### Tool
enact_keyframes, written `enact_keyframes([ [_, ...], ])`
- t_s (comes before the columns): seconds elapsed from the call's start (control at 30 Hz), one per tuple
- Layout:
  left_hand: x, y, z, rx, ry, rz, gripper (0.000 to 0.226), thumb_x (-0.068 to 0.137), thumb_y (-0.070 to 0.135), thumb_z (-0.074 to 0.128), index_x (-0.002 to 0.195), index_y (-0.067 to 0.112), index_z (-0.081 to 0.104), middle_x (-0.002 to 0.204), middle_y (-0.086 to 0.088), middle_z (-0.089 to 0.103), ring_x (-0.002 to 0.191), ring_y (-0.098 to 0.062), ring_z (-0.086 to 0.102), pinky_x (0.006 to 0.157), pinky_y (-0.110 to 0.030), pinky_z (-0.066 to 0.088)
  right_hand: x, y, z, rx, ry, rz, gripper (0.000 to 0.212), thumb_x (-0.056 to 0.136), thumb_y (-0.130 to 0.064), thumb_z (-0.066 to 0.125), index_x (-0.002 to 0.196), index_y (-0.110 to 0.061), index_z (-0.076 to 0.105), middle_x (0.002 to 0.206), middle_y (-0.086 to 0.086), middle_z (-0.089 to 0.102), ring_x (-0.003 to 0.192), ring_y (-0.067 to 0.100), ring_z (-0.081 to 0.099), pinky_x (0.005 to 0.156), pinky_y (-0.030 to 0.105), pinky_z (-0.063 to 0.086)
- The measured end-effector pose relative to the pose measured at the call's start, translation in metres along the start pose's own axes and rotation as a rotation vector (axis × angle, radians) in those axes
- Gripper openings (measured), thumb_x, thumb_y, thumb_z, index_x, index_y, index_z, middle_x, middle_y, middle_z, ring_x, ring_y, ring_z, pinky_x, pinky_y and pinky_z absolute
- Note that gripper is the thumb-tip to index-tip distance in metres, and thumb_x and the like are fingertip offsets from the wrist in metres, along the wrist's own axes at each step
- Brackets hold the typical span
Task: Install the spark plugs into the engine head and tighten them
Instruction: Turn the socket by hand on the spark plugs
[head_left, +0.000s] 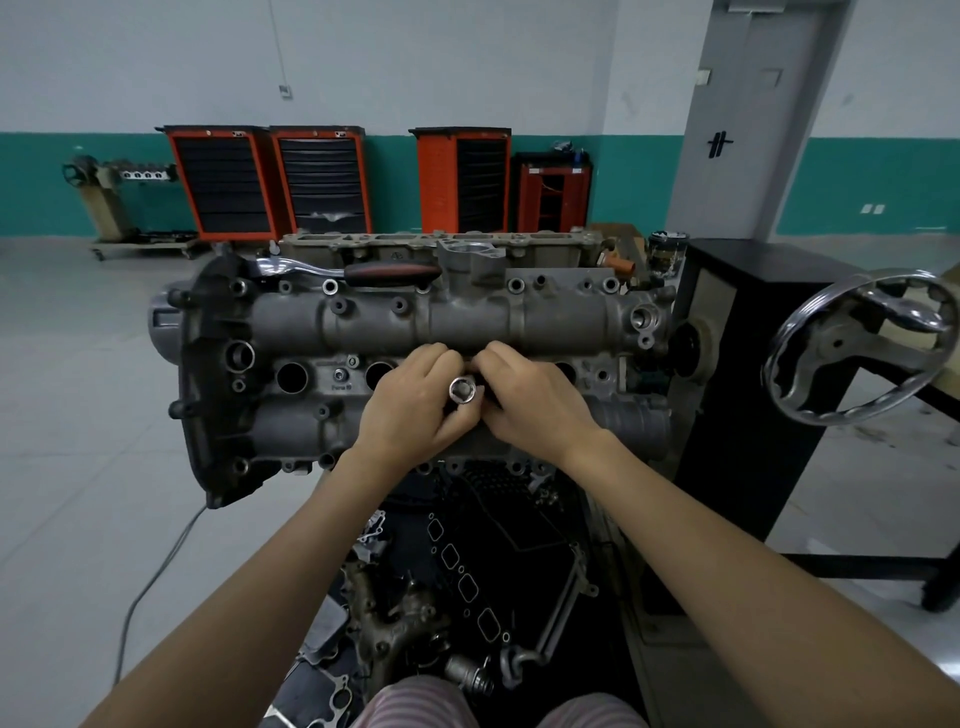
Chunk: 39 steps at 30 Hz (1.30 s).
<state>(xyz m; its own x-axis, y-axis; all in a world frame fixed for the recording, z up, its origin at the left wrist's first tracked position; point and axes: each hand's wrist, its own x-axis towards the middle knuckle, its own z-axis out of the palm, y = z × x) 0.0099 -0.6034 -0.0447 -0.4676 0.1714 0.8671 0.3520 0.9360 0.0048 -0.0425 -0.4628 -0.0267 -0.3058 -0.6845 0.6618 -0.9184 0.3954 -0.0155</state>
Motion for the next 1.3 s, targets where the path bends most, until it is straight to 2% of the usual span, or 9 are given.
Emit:
enact_keyframes([
  [0.17,-0.0007,-0.0024,0.0012,0.064,-0.006,0.031,0.040,0.085,0.030,0.049,0.057,0.001,0.050,0.055,-0.009,0.050,0.049,-0.026,0.049,0.042,-0.031,0.037,-0.0004,0.0037,0.0012,0.056,0.044,0.065,0.014,0.082,-0.010,0.059,0.081,0.001,0.051,0.081,0.015,0.052,0.065,0.035,0.050,0.050,0.035,0.033],
  [0.27,-0.0010,-0.0018,-0.0001,0.034,-0.010,0.028,0.044,0.090,0.031,0.044,0.059,0.001,0.051,0.056,-0.011,0.051,0.050,-0.024,0.049,0.044,-0.031,0.036,-0.0005,0.0027,0.0028,0.052,0.026,0.071,0.019,0.083,-0.018,0.060,0.092,-0.001,0.054,0.089,0.011,0.055,0.070,0.032,0.055,0.053,0.037,0.041],
  [0.37,-0.0009,0.0008,-0.0018,-0.044,-0.028,-0.009,0.033,0.086,0.023,0.042,0.065,-0.001,0.051,0.063,-0.013,0.049,0.062,-0.017,0.039,0.052,-0.026,0.030,-0.0012,0.0012,0.0013,0.014,0.008,0.032,0.035,0.079,-0.021,0.065,0.108,-0.005,0.057,0.097,0.009,0.060,0.072,0.031,0.060,0.052,0.035,0.045],
  [0.53,-0.0011,0.0001,-0.0011,-0.031,-0.048,-0.010,0.034,0.083,0.026,0.043,0.063,0.000,0.047,0.062,-0.012,0.047,0.061,-0.019,0.039,0.045,-0.031,0.036,-0.0017,-0.0010,0.0010,0.011,0.020,-0.002,0.014,0.078,-0.006,0.063,0.087,0.003,0.060,0.080,0.016,0.057,0.065,0.037,0.057,0.046,0.040,0.044],
  [0.7,-0.0021,-0.0028,0.0013,-0.001,-0.004,-0.024,0.057,0.093,0.044,0.041,0.062,-0.002,0.057,0.056,-0.010,0.054,0.047,-0.026,0.052,0.039,-0.034,0.042,-0.0011,0.0017,0.0024,0.056,0.076,0.033,0.013,0.081,-0.005,0.061,0.078,0.004,0.053,0.075,0.018,0.054,0.059,0.035,0.053,0.046,0.035,0.037],
  [0.9,-0.0017,0.0011,-0.0018,-0.031,-0.040,-0.032,0.039,0.089,0.027,0.041,0.066,-0.003,0.052,0.061,-0.013,0.052,0.050,-0.029,0.051,0.042,-0.034,0.040,-0.0032,0.0007,0.0020,0.019,0.031,0.003,0.032,0.078,-0.017,0.064,0.107,-0.003,0.059,0.094,0.011,0.061,0.070,0.032,0.061,0.051,0.037,0.048],
  [1.07,0.0000,0.0044,-0.0047,-0.082,-0.049,-0.038,0.032,0.083,0.026,0.043,0.064,0.000,0.046,0.061,-0.012,0.046,0.050,-0.026,0.044,0.042,-0.034,0.036,-0.0035,0.0003,-0.0002,0.026,0.028,-0.023,0.017,0.081,-0.007,0.061,0.094,0.003,0.062,0.082,0.016,0.059,0.065,0.035,0.059,0.047,0.039,0.046],
  [1.2,-0.0017,0.0003,-0.0007,-0.009,-0.012,-0.033,0.047,0.087,0.036,0.047,0.060,-0.002,0.053,0.055,-0.010,0.052,0.044,-0.025,0.049,0.039,-0.029,0.039,-0.0032,0.0006,-0.0007,0.073,0.083,0.012,0.012,0.080,-0.005,0.062,0.079,0.005,0.055,0.075,0.018,0.056,0.060,0.034,0.054,0.047,0.036,0.041],
  [1.3,-0.0018,-0.0027,0.0001,-0.018,0.017,-0.004,0.063,0.095,0.045,0.037,0.059,-0.003,0.057,0.054,-0.010,0.055,0.043,-0.026,0.052,0.038,-0.033,0.042,-0.0032,0.0019,0.0021,0.075,0.069,0.034,0.015,0.085,-0.011,0.058,0.088,0.003,0.057,0.083,0.015,0.057,0.066,0.035,0.056,0.052,0.041,0.046],
])
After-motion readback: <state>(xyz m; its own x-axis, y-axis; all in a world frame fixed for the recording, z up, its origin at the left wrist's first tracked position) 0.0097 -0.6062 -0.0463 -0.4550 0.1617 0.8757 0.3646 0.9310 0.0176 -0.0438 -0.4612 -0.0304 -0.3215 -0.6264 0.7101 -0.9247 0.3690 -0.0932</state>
